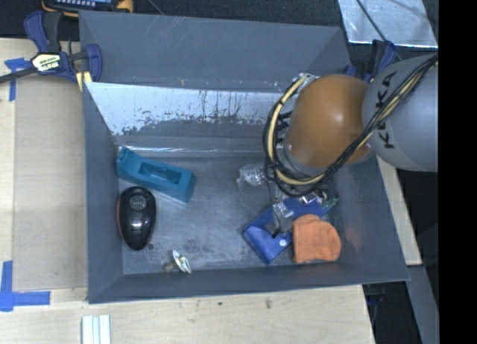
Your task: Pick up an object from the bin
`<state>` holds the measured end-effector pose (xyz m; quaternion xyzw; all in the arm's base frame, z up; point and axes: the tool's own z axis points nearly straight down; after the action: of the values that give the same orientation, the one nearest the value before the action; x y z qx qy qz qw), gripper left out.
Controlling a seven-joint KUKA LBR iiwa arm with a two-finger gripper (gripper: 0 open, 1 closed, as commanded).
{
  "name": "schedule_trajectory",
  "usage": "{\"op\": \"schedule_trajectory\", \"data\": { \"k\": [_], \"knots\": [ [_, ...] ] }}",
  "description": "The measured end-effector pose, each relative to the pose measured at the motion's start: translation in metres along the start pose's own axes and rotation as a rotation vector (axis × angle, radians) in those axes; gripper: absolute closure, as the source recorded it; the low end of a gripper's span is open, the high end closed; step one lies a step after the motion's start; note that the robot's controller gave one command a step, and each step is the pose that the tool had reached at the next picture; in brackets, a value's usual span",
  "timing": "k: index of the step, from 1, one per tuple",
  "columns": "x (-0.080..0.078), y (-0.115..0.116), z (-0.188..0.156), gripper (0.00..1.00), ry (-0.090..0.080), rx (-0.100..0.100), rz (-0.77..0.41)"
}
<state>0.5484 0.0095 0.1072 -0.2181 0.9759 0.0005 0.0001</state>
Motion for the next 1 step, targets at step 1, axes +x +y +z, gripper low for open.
{"op": "schedule_trajectory", "data": {
  "k": [1],
  "knots": [
    [-0.0029, -0.0261, -0.0154, 0.00, -0.007, 0.004, -0.018]
  ]
}}
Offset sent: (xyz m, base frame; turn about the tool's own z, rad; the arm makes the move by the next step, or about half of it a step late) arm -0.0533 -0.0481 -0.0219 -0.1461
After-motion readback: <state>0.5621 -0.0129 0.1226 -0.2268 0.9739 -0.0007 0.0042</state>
